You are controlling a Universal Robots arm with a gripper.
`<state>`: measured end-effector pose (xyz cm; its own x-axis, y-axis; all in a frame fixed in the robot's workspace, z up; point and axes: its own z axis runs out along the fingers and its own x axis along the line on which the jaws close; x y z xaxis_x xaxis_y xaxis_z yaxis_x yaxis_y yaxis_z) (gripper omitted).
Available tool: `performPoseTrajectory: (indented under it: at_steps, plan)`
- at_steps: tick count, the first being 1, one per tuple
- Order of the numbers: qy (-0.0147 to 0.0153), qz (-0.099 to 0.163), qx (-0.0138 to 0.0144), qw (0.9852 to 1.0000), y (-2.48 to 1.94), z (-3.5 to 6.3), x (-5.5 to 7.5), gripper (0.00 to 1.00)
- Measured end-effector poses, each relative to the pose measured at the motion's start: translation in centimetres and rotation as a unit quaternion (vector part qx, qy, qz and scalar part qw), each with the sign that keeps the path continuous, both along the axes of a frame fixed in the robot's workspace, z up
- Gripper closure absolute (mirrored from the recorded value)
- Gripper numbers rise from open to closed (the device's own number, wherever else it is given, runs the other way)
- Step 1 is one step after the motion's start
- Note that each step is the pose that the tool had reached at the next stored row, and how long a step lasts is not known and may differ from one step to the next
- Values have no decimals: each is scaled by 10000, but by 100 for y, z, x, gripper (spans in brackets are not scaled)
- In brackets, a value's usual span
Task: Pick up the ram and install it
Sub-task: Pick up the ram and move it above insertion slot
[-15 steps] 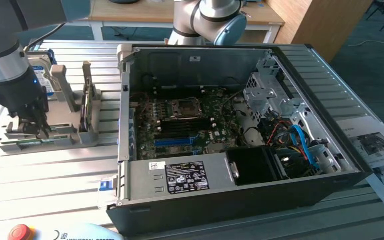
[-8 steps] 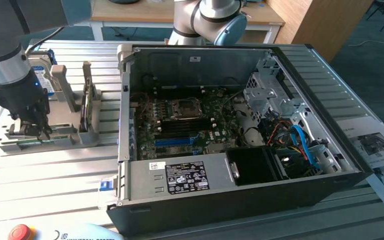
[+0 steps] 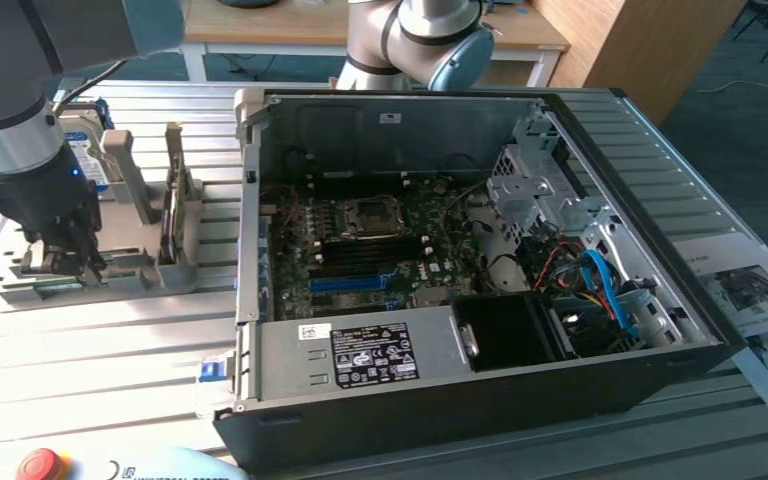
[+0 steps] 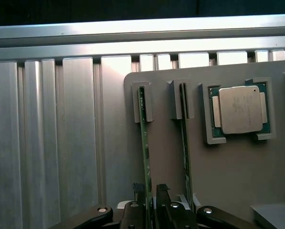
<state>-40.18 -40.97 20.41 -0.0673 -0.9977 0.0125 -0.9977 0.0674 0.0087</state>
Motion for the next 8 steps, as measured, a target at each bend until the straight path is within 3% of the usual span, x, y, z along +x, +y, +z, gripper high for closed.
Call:
performPoseTrajectory:
  at_steps: [8]
  plan:
    - [0,0,-1,10000,0,-23,0,76]
